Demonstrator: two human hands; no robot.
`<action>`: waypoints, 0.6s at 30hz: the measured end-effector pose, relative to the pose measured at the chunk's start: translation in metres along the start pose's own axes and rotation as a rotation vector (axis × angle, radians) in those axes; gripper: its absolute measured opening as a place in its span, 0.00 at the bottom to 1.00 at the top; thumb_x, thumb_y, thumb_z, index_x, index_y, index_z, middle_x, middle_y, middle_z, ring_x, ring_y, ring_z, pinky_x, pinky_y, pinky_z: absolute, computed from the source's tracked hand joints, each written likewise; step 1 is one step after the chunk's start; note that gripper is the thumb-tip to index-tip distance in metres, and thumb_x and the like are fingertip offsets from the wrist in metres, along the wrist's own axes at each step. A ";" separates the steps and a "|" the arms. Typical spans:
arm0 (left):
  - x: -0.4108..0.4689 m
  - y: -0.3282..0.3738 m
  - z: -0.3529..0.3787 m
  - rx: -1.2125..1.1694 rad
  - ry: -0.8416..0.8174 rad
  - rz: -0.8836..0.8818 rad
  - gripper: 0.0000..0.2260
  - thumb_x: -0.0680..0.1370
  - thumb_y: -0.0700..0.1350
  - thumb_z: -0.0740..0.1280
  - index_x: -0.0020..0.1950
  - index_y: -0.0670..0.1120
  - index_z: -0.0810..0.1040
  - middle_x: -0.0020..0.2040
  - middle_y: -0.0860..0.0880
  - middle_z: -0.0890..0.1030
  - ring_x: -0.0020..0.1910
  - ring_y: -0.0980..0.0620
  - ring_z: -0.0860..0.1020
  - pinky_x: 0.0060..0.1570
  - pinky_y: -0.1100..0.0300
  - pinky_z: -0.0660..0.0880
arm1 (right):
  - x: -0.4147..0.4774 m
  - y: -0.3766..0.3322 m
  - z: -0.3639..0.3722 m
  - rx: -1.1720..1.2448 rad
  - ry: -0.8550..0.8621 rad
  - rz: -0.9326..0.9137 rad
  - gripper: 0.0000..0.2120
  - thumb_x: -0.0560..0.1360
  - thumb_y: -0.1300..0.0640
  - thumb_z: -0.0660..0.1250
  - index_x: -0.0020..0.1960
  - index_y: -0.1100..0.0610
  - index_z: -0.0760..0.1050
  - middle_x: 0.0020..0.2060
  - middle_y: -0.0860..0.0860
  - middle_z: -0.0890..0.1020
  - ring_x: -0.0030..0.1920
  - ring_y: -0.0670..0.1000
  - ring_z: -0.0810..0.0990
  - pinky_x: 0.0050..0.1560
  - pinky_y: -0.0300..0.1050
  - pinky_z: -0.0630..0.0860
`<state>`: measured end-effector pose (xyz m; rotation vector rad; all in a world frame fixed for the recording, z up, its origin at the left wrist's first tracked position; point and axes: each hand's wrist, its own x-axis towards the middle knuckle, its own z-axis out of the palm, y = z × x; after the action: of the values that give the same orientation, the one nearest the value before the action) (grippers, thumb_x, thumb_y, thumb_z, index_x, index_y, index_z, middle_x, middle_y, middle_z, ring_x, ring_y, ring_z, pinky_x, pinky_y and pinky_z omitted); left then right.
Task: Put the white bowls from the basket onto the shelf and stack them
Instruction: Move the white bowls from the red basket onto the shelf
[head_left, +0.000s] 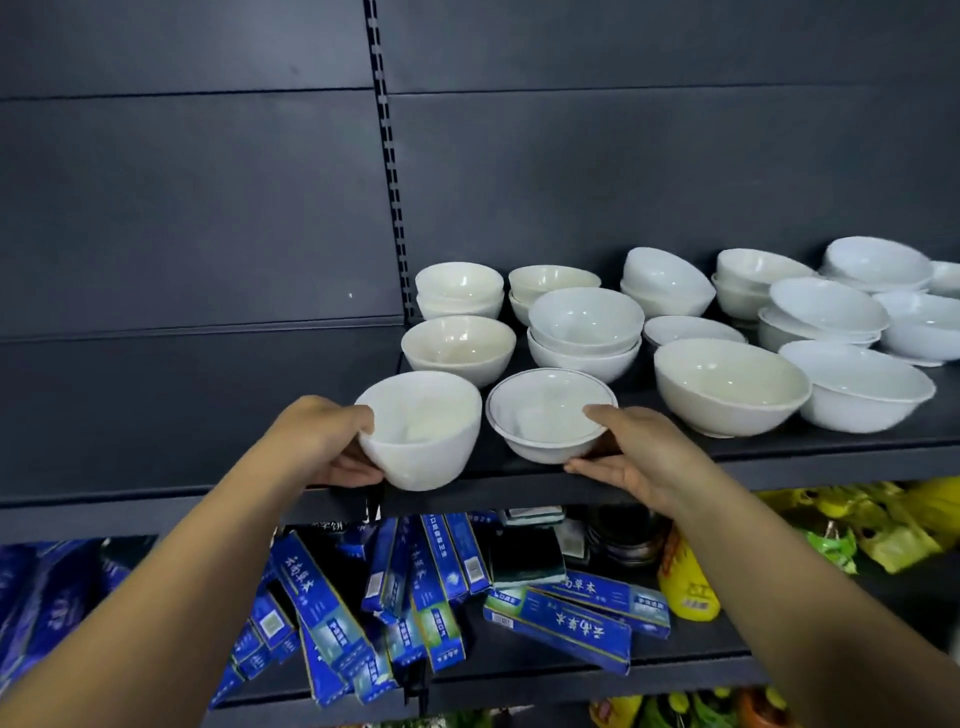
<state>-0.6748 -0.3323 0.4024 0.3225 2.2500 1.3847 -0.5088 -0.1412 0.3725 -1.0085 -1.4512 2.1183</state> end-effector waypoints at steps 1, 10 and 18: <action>0.003 0.000 -0.002 -0.006 -0.014 0.001 0.05 0.75 0.35 0.60 0.40 0.35 0.71 0.19 0.41 0.77 0.19 0.47 0.78 0.19 0.63 0.74 | -0.002 0.001 0.000 0.001 -0.007 -0.016 0.15 0.75 0.59 0.65 0.60 0.62 0.68 0.50 0.60 0.76 0.39 0.58 0.80 0.32 0.40 0.81; 0.017 0.003 -0.001 -0.055 0.001 0.008 0.06 0.75 0.36 0.59 0.39 0.35 0.71 0.20 0.41 0.77 0.17 0.48 0.76 0.18 0.62 0.74 | -0.012 0.010 0.008 -0.336 -0.013 -0.206 0.28 0.68 0.61 0.73 0.64 0.53 0.66 0.58 0.48 0.75 0.57 0.48 0.75 0.48 0.42 0.77; 0.020 -0.009 0.005 0.133 0.123 0.125 0.22 0.79 0.58 0.54 0.48 0.40 0.74 0.41 0.39 0.80 0.38 0.42 0.80 0.39 0.50 0.79 | 0.002 0.015 0.009 -0.769 0.172 -0.369 0.35 0.64 0.51 0.76 0.66 0.56 0.66 0.63 0.51 0.75 0.61 0.50 0.73 0.58 0.43 0.70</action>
<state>-0.6897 -0.3240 0.3871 0.4399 2.4668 1.3528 -0.5154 -0.1520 0.3604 -1.0163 -2.2093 1.1850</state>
